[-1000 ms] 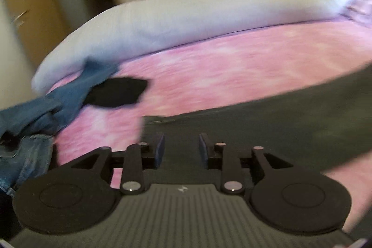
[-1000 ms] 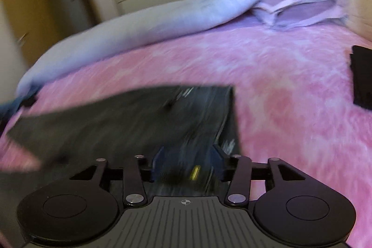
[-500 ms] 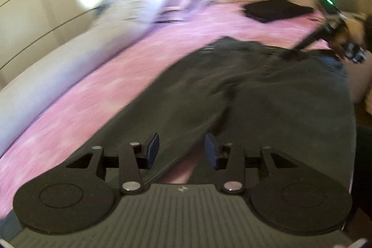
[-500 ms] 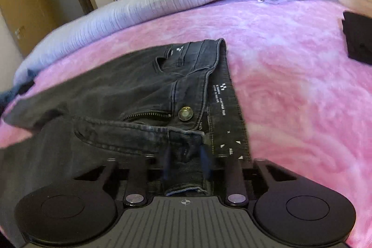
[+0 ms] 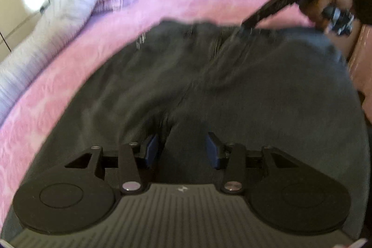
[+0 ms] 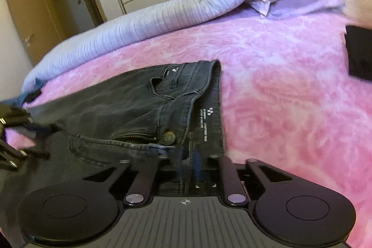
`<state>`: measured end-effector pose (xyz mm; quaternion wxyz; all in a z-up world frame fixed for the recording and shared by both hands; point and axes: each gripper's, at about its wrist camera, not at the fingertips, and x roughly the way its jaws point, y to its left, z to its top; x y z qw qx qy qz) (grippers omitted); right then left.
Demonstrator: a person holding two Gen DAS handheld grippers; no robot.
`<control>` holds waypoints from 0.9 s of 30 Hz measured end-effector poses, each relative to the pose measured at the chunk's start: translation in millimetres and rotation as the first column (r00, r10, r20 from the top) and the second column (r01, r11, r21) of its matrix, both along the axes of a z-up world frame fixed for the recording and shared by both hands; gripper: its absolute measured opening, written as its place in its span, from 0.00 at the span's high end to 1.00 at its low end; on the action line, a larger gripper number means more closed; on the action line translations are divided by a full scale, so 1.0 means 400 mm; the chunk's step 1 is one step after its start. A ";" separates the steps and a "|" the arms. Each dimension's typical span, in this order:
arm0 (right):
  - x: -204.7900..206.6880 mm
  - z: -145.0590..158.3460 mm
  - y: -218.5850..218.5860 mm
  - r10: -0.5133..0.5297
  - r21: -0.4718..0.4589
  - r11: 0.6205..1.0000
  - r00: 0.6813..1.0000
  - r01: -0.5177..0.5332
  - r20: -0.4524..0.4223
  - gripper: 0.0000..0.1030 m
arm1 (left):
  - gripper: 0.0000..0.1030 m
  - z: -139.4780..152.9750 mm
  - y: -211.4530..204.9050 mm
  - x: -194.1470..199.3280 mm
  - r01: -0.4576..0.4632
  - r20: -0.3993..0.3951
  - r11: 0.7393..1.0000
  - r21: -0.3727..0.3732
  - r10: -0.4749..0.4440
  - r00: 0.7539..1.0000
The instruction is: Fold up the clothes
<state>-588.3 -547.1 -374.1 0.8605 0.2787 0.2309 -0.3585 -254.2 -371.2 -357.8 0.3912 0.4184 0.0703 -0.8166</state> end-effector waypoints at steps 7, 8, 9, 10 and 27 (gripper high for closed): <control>-0.049 0.005 0.014 0.042 -0.014 0.999 0.990 -0.041 0.136 0.61 | 0.63 -0.005 0.013 0.020 -0.041 -0.046 0.999 0.029 0.042 0.998; -0.047 0.008 0.017 0.051 -0.020 0.999 0.989 -0.049 0.139 0.58 | 0.63 0.006 0.023 0.021 -0.039 -0.053 0.999 0.017 0.040 0.998; -0.042 0.011 0.018 0.067 -0.022 0.998 0.989 -0.064 0.135 0.55 | 0.63 0.017 0.032 0.021 -0.034 -0.063 0.999 0.004 0.035 0.997; -0.036 0.015 0.020 0.082 -0.023 0.997 0.988 -0.079 0.130 0.52 | 0.63 0.026 0.040 0.022 -0.031 -0.068 0.999 -0.006 0.031 0.997; 0.105 0.083 -0.007 0.136 -0.121 0.982 0.986 -0.148 -0.098 0.88 | 0.62 0.044 0.081 -0.002 -0.045 -0.077 0.995 -0.084 0.039 0.996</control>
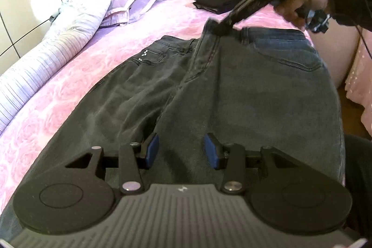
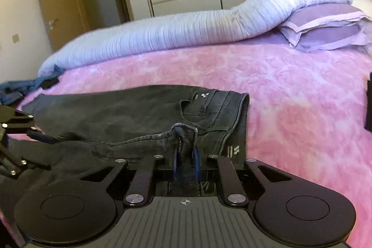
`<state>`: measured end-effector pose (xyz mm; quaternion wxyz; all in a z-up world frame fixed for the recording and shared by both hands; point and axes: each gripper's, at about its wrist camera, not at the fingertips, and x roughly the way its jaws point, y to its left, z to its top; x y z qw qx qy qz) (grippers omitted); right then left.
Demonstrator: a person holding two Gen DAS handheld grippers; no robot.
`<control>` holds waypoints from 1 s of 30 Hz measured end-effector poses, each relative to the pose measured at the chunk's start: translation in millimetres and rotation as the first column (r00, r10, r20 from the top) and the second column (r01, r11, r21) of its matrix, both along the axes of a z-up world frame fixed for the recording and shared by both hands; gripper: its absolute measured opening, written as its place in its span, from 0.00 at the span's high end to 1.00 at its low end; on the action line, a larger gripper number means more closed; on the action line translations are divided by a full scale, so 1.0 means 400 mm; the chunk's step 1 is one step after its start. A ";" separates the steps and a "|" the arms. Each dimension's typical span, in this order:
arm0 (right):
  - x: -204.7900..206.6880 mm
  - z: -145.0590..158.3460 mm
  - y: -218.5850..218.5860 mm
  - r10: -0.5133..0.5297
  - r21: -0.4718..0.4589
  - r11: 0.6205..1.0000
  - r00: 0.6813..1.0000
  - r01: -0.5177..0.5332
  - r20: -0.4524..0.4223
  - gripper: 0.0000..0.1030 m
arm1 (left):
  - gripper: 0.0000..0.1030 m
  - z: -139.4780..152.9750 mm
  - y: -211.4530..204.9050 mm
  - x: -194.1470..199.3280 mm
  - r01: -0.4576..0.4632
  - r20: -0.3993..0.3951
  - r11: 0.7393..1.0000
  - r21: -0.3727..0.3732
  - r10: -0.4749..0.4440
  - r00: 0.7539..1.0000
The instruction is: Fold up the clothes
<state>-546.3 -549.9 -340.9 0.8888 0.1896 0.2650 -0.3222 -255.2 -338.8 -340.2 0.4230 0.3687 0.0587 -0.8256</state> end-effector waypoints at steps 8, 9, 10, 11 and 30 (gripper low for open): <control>-0.011 -0.073 -0.024 -0.102 0.024 0.994 0.995 0.102 -0.020 0.48 | 0.60 -0.052 -0.007 -0.013 0.004 -0.005 0.999 0.036 -0.004 1.000; -0.021 -0.075 -0.029 -0.101 0.040 0.994 0.995 0.101 -0.006 0.47 | 0.60 -0.056 -0.006 -0.014 0.003 -0.005 0.999 0.034 -0.003 1.000; -0.031 -0.078 -0.034 -0.100 0.055 0.993 0.995 0.100 0.009 0.47 | 0.60 -0.057 -0.004 -0.015 0.000 -0.007 0.999 0.032 0.000 1.000; -0.037 -0.082 -0.043 -0.092 0.078 0.993 0.996 0.089 0.024 0.47 | 0.60 -0.056 -0.001 -0.014 -0.003 -0.010 1.000 0.029 0.004 1.000; 0.003 -0.067 -0.134 -0.044 0.208 0.977 0.999 0.046 -0.016 0.82 | 0.61 -0.033 0.035 -0.007 -0.044 -0.058 0.997 0.058 0.047 0.997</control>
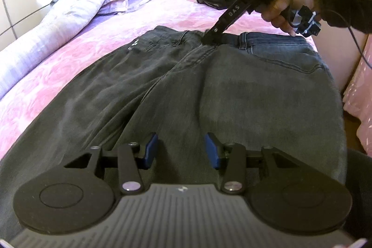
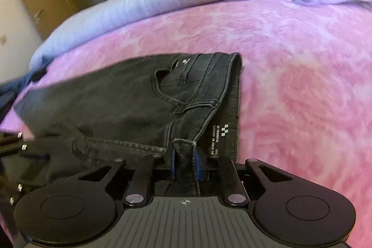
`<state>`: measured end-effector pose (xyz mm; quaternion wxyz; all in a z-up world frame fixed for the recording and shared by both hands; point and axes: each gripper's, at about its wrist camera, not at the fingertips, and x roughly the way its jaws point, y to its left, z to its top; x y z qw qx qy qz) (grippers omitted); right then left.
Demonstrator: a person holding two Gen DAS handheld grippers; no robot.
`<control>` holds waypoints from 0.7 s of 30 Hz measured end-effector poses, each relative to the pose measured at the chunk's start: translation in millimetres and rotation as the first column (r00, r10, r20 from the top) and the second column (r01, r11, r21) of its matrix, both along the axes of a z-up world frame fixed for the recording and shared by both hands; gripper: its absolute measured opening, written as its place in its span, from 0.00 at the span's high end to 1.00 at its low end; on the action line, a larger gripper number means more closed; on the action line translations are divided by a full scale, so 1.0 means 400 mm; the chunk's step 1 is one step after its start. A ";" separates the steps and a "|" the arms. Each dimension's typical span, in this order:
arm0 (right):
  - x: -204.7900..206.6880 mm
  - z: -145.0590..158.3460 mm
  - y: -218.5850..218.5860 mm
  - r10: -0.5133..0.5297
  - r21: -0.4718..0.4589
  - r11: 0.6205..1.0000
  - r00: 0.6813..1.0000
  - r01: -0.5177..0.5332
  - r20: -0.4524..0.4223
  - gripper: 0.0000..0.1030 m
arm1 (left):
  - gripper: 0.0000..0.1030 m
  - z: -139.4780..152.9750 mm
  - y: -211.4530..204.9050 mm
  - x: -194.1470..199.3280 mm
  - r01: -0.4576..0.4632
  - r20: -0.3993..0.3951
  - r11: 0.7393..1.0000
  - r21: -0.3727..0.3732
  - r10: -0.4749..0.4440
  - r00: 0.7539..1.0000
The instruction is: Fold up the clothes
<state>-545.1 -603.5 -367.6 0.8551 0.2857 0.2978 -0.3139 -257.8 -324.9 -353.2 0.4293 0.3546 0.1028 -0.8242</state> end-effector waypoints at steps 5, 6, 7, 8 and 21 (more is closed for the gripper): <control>0.010 0.065 0.115 -0.054 -0.184 0.983 0.989 0.027 -0.141 0.54 | 0.59 0.025 0.169 0.173 -0.175 0.016 0.985 -0.012 0.175 0.984; 0.012 0.078 0.150 -0.065 -0.221 0.975 0.985 0.028 -0.162 0.54 | 0.57 0.027 0.209 0.213 -0.220 0.027 0.975 -0.016 0.220 0.975; 0.014 0.091 0.184 -0.078 -0.257 0.966 0.980 0.028 -0.183 0.54 | 0.56 0.028 0.254 0.258 -0.272 0.049 0.962 -0.025 0.273 0.961; 0.017 0.101 0.224 -0.073 -0.286 0.958 0.979 0.017 -0.188 0.54 | 0.55 0.028 0.300 0.303 -0.324 0.070 0.945 -0.031 0.326 0.943; 0.116 -0.008 0.624 -0.036 -0.267 0.963 0.964 -0.037 -0.263 0.51 | 0.37 0.027 0.749 0.790 -0.776 0.130 0.629 -0.042 0.774 0.620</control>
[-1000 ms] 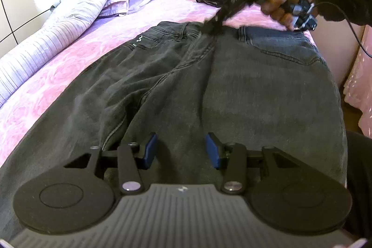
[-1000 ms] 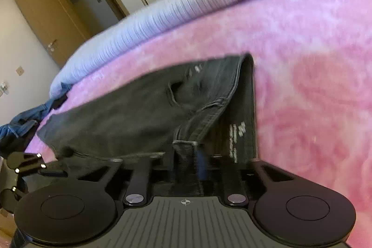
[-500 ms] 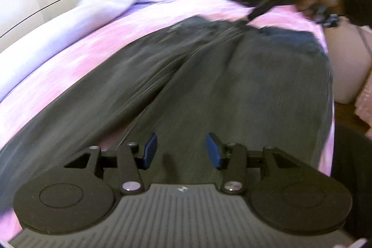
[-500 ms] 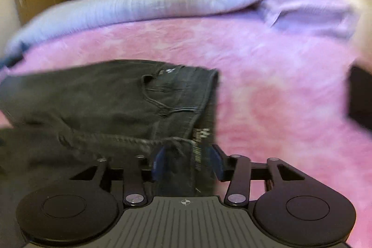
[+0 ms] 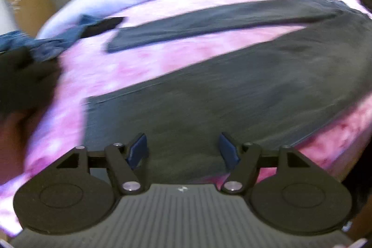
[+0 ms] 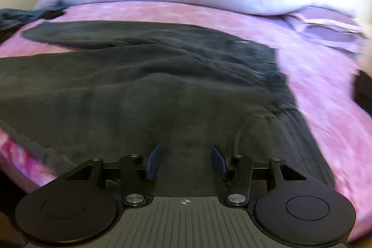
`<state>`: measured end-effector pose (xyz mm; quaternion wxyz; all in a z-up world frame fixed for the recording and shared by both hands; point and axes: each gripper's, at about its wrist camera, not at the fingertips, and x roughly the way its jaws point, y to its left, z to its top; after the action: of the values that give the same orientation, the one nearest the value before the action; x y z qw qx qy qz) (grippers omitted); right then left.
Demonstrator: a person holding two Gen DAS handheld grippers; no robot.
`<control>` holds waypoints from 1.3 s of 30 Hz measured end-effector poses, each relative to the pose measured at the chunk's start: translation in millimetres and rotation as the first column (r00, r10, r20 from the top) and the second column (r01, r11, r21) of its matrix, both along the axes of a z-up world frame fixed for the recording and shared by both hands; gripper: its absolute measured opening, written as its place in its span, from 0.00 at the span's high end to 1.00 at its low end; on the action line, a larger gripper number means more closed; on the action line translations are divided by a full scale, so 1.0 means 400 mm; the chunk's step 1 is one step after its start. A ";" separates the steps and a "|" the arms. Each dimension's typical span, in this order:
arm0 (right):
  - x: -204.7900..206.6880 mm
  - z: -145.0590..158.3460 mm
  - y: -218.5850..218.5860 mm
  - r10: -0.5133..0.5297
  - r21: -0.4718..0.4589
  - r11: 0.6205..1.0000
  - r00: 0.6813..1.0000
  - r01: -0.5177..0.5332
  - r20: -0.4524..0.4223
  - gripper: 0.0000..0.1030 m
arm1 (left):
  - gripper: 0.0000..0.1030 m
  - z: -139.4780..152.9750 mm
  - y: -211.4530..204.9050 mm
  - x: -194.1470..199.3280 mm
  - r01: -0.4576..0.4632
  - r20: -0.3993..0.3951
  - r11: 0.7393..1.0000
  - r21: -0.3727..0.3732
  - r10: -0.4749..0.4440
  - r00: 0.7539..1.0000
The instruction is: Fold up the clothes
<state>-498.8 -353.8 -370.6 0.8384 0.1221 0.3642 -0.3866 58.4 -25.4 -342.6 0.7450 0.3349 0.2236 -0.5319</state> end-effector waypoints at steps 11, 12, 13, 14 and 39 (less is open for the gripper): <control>0.139 -0.002 0.297 0.367 -0.209 0.887 0.902 -0.413 -0.226 0.51 | 0.41 -0.049 0.132 -0.115 0.334 0.398 0.933 0.135 -0.360 0.844; 0.151 -0.015 0.309 0.388 -0.213 0.871 0.886 -0.442 -0.254 0.51 | 0.42 -0.063 0.127 -0.117 0.335 0.403 0.930 0.153 -0.368 0.838; 0.158 -0.030 0.316 0.399 -0.215 0.861 0.875 -0.460 -0.273 0.51 | 0.43 -0.076 0.120 -0.116 0.332 0.406 0.929 0.163 -0.370 0.836; 0.165 -0.046 0.322 0.405 -0.220 0.850 0.862 -0.478 -0.305 0.51 | 0.43 -0.081 0.114 -0.113 0.329 0.407 0.930 0.161 -0.367 0.837; 0.019 -0.139 0.302 0.190 -0.349 0.797 0.753 -0.493 -0.630 0.67 | 0.85 -0.109 0.105 -0.113 0.266 0.505 0.924 0.275 -0.374 0.778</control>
<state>-491.4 -233.0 -426.1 0.7519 -0.2881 0.5001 -0.3186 13.0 16.7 -386.3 0.6405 0.5751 -0.0103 -0.5089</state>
